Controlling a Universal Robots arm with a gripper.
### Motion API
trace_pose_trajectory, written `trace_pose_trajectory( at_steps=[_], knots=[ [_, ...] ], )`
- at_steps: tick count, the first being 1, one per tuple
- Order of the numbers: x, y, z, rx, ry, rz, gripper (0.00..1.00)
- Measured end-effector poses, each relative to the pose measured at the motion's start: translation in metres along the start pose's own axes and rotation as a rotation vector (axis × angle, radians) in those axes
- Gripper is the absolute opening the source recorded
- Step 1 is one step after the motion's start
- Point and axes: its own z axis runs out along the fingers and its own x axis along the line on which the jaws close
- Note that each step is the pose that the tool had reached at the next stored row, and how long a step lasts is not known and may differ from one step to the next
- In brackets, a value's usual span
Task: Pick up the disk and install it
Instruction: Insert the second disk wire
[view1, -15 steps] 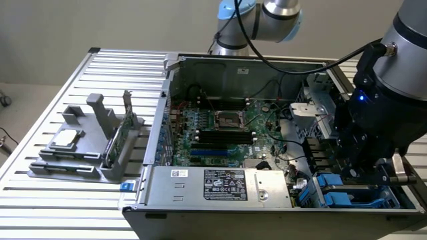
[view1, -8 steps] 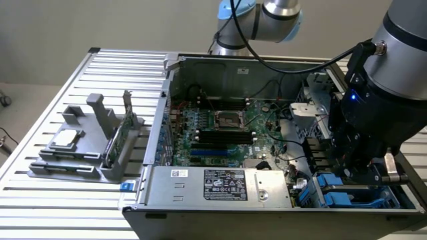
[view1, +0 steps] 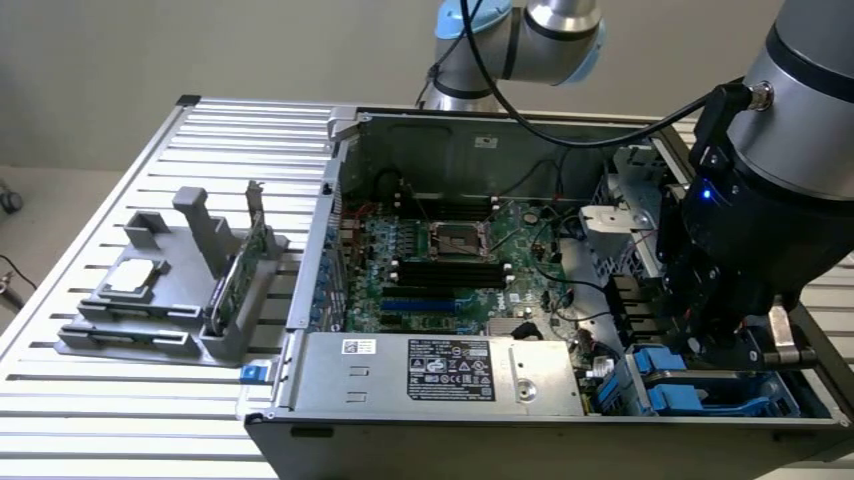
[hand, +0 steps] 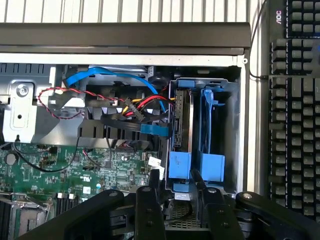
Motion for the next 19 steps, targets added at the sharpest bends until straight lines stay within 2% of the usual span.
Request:
trace_pose_trajectory(
  at_steps=[7,14,19],
  knots=[
    [0.0,0.0013,0.0002,0.0,-0.0008,0.0,0.38],
    [0.004,0.0225,0.004,0.002,-0.0016,0.0,0.38],
    [0.011,0.0262,0.0051,0.0022,-0.0038,0.0,0.38]
  ],
)
